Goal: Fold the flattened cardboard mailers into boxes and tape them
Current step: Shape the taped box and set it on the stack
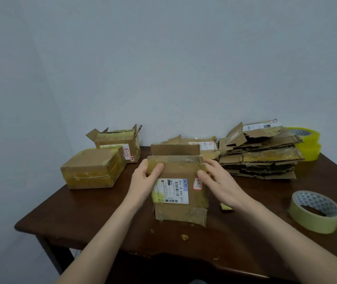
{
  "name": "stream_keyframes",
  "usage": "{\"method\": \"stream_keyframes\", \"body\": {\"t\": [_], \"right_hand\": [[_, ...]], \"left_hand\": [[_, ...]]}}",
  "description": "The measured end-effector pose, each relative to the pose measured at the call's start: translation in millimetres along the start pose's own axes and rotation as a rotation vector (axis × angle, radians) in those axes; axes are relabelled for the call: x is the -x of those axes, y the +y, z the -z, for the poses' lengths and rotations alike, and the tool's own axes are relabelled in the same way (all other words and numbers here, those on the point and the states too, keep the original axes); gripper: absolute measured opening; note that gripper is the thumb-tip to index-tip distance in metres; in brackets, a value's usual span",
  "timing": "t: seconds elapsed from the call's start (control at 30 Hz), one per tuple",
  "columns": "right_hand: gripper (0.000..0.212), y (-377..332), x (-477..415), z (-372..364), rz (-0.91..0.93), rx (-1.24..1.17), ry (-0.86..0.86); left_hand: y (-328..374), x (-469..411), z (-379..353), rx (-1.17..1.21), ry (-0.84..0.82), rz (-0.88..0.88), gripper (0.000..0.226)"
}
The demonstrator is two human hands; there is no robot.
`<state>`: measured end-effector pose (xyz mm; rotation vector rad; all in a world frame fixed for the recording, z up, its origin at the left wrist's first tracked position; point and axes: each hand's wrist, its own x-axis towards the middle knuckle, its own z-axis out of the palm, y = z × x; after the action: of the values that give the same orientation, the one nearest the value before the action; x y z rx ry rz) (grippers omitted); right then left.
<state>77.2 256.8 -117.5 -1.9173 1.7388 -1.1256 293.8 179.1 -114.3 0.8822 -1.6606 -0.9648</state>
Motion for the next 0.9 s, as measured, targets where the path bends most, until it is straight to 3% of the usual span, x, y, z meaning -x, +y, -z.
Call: {"method": "stream_keyframes", "body": {"t": [0.1, 0.2, 0.23, 0.33, 0.4, 0.47, 0.53, 0.67, 0.77, 0.9], "right_hand": [[0.058, -4, -5, -3, -0.066, -0.088, 0.045], [0.081, -11, -11, -4, -0.12, -0.264, 0.048], [0.092, -12, -14, -2, -0.133, -0.31, 0.041], [0.099, -17, -21, 6, -0.156, -0.266, -0.006], [0.076, -20, -25, 12, -0.11, -0.151, -0.064], [0.052, -24, -27, 15, -0.072, -0.086, -0.101], [0.043, -25, -30, 13, -0.065, -0.046, -0.108], [0.052, -26, -31, 1, -0.069, 0.119, -0.105], [0.057, -15, -28, -7, -0.112, 0.162, -0.122], [0.058, -2, -20, -3, -0.13, 0.156, -0.148]], "left_hand": [[3, -9, -2, -0.077, 0.076, -0.014, 0.034], [9, -23, 1, -0.152, 0.027, 0.024, 0.088], [9, -28, 3, -0.146, -0.013, 0.047, 0.095], [7, -32, 7, -0.106, -0.087, 0.067, 0.086], [6, -31, 9, -0.15, -0.09, 0.041, 0.067], [4, -33, 12, -0.338, -0.096, -0.026, 0.046], [6, -35, 12, -0.541, -0.106, -0.077, 0.039], [16, -32, -2, -0.939, -0.202, -0.227, 0.042], [7, -21, -14, -0.995, -0.315, -0.177, 0.049], [-5, -15, -27, -1.018, -0.342, -0.188, 0.053]]}}
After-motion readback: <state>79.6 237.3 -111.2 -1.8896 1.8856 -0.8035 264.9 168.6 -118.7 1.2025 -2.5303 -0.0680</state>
